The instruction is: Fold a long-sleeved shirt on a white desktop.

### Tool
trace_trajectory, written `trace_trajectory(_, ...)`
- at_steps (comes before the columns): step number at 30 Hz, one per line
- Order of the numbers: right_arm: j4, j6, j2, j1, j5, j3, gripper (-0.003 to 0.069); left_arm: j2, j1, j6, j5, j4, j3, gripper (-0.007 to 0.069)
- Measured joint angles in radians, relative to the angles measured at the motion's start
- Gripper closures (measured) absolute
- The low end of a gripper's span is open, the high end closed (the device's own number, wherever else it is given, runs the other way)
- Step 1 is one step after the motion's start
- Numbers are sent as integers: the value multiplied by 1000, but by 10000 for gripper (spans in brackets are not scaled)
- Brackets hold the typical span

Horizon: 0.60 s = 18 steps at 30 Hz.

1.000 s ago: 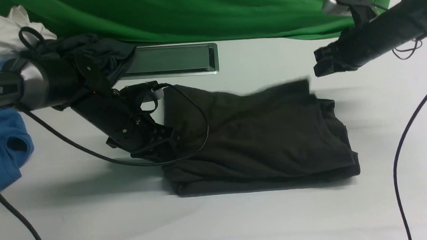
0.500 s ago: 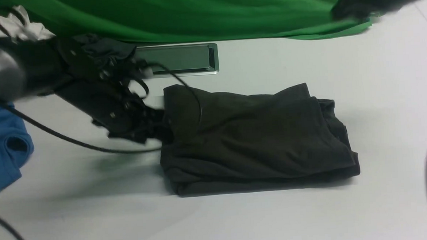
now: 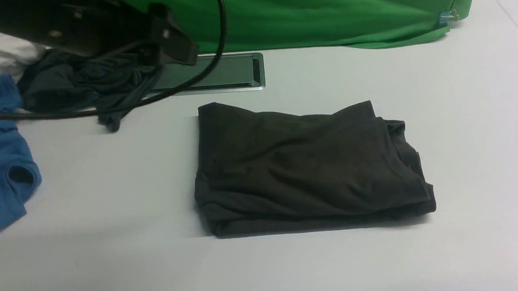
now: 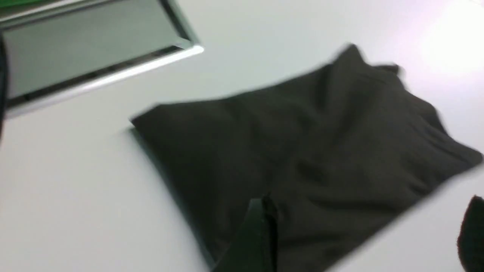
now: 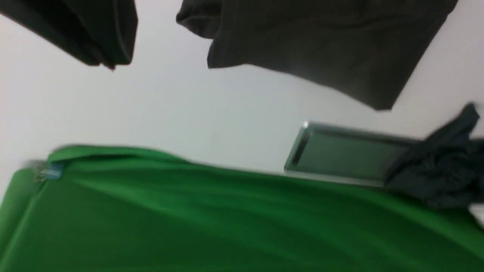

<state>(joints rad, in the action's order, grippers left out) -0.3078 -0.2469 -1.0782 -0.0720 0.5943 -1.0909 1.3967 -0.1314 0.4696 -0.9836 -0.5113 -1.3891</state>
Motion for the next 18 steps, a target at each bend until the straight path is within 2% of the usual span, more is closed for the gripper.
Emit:
trace_trajectory(1, 0, 0, 13, -2, 0, 0, 640, -7, 0, 0, -11, 0, 2, 0)
trace_trajectory(2, 0, 0, 114, -21, -112, 125, 640, -69, 0, 0, -41, -3, 11, 57)
trace_trajectory(5, -1, -3, 352, -63, -322, 409, 638, -211, 0, -12, -83, -8, 64, 241)
trace_trajectory(6, -1, -2, 411, -71, -385, 477, 638, -255, 0, -21, -88, -8, 86, 281)
trace_trajectory(7, -1, 5, 481, -79, -443, 557, 636, -325, 0, -35, -97, -8, 124, 365)
trace_trajectory(8, -1, 9, 508, -81, -454, 587, 635, -337, 0, -43, -99, -8, 131, 379)
trace_trajectory(9, -1, 24, 611, -87, -539, 698, 627, -437, 0, -74, -100, -4, 190, 488)
trace_trajectory(10, -1, 29, 669, -89, -575, 758, 624, -512, 0, -95, -100, 6, 238, 548)
trace_trajectory(12, -2, 30, 734, -89, -600, 820, 621, -576, 0, -123, -97, 20, 280, 582)
trace_trajectory(13, -2, 31, 813, -89, -630, 893, 617, -689, 0, -153, -91, 50, 358, 603)
trace_trajectory(18, -4, 34, 973, -89, -652, 997, 592, -942, 0, -179, -90, 84, 513, 608)
